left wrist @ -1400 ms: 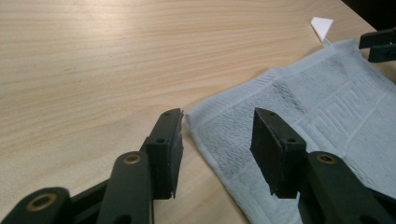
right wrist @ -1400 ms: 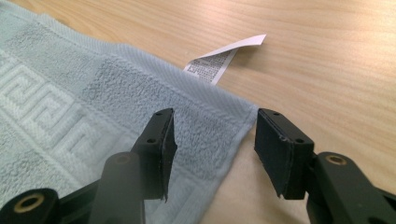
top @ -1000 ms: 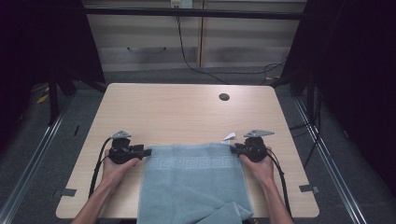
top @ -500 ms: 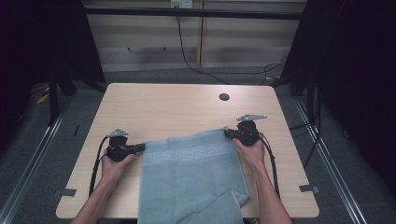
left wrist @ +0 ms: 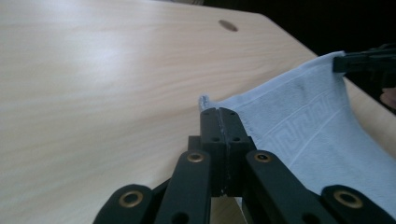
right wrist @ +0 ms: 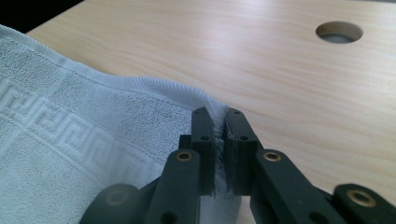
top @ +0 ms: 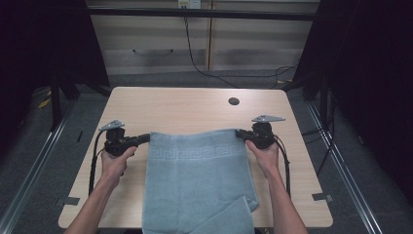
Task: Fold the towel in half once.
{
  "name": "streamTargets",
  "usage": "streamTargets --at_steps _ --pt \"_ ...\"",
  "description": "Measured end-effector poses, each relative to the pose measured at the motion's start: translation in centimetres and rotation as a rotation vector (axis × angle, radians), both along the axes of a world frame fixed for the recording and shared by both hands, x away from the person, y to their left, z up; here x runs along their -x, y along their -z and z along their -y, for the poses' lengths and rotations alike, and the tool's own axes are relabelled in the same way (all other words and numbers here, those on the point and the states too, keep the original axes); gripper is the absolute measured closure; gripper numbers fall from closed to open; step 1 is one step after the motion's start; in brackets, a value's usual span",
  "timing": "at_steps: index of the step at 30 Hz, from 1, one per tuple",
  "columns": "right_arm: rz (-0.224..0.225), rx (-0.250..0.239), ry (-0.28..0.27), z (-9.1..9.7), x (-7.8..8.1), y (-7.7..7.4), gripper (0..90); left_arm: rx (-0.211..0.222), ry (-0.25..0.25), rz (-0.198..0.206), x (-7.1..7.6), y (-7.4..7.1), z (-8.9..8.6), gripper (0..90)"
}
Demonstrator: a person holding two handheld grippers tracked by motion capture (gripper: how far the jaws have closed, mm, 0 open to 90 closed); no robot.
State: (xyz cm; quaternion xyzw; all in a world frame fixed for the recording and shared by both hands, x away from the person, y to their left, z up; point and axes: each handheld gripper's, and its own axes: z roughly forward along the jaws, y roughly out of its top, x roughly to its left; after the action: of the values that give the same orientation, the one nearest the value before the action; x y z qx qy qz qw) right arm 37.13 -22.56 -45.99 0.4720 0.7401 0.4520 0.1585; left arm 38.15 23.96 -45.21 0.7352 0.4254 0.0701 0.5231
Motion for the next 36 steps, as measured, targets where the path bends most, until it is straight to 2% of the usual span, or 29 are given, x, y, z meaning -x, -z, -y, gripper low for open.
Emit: streamTargets --at_steps 3,6,8,10,11,13,16,19,21,23,25,27,30,31,32,33,35,36 --pt "0.015 -0.008 0.014 0.5 0.2 -0.6 84.4 -0.006 -0.012 0.007 -0.7 -0.7 0.1 90.0" --pt "0.025 -0.011 0.031 1.2 0.4 -0.8 84.4 -0.026 -0.023 -0.003 -1.3 -0.6 -0.2 90.0" --pt "0.018 -0.026 0.027 1.3 0.6 -0.4 84.3 -0.06 -0.027 -0.026 -1.5 0.2 -0.2 90.0" --pt "-0.008 -0.002 0.024 1.0 0.5 0.3 84.3 -0.095 -0.007 -0.057 -1.8 1.5 0.0 90.0" --pt "-0.016 0.008 0.022 0.9 0.4 0.7 84.3 -0.097 -0.005 -0.079 -1.9 2.1 0.0 89.9" --pt "-0.027 0.002 0.023 0.7 0.4 1.2 84.3 -0.071 -0.009 -0.104 -2.0 3.1 0.0 89.7" --pt "-0.039 0.031 0.005 0.1 0.4 1.6 84.3 -0.065 -0.011 -0.116 -2.1 3.7 -0.1 88.6" --pt "-0.043 0.028 0.001 0.1 0.4 1.7 84.3 -0.025 -0.011 -0.133 -2.4 4.1 -0.2 76.9" --pt "-0.043 0.025 0.003 0.1 0.5 1.6 84.4 -0.048 -0.021 -0.144 -2.6 4.5 0.1 65.9" --pt "-0.043 0.025 -0.001 0.1 0.5 1.6 84.3 -0.092 -0.04 -0.149 -2.8 5.1 0.5 55.8" --pt "-0.045 0.021 -0.005 0.1 0.6 1.7 84.3 -0.09 -0.024 -0.174 -3.1 5.7 0.8 50.4" --pt "-0.043 0.02 -0.014 0.1 0.7 1.8 84.3 -0.088 0.007 -0.163 -3.0 6.0 1.3 45.6" --pt "-0.046 0.016 -0.028 0.1 0.9 1.7 84.3 -0.14 0.022 -0.141 -2.9 5.8 2.0 45.5" --pt "-0.046 0.01 -0.032 0.2 1.0 1.7 84.3 -0.16 0.022 -0.129 -2.7 5.8 2.3 47.6" --pt "-0.044 0.006 -0.032 0.2 1.2 1.7 84.2 -0.152 0.039 -0.127 -2.6 5.8 2.5 50.4" --pt "-0.04 0.007 -0.035 0.3 1.4 1.8 84.3 -0.181 0.042 -0.099 -2.4 5.8 2.7 52.8" --pt "-0.043 0.008 -0.04 0.4 1.9 1.9 84.2 -0.19 0.075 -0.086 -2.0 5.9 3.1 56.2" --pt "-0.045 0.011 -0.043 0.5 2.1 2.0 84.2 -0.222 0.085 -0.066 -1.8 5.8 3.4 61.2"
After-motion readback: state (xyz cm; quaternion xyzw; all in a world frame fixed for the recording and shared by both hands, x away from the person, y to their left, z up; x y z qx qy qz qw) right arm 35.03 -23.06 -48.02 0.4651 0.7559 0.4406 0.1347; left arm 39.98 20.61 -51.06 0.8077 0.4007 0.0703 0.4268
